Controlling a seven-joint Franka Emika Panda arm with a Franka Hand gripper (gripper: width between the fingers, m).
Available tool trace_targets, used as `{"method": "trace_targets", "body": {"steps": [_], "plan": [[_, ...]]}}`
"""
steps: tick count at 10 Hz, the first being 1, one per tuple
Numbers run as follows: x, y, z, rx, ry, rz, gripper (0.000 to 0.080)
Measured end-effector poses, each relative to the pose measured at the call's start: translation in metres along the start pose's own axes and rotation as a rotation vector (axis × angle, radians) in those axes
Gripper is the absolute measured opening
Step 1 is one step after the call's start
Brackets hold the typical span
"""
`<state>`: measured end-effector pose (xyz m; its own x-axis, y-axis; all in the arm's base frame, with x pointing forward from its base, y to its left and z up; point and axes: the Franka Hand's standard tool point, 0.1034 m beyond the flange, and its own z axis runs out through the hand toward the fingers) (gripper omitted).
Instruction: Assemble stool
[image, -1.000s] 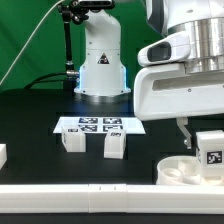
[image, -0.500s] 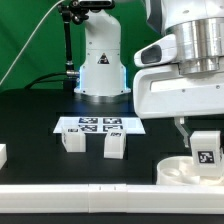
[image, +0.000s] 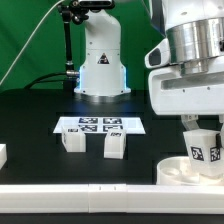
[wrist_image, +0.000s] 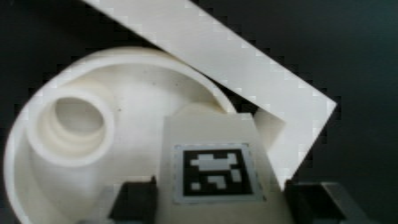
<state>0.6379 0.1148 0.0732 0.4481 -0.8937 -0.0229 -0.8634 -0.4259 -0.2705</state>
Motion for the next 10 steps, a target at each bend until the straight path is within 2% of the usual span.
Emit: {"method": "trace_targets", "body": {"steps": [5, 10], "plan": [[-0.0017, 0.0003, 0.0003, 0.029, -0.048, 0.458, 0.0340], [-0.0058, 0.0002, 0.0011, 0.020, -0.073, 0.734, 0.0340]]}}
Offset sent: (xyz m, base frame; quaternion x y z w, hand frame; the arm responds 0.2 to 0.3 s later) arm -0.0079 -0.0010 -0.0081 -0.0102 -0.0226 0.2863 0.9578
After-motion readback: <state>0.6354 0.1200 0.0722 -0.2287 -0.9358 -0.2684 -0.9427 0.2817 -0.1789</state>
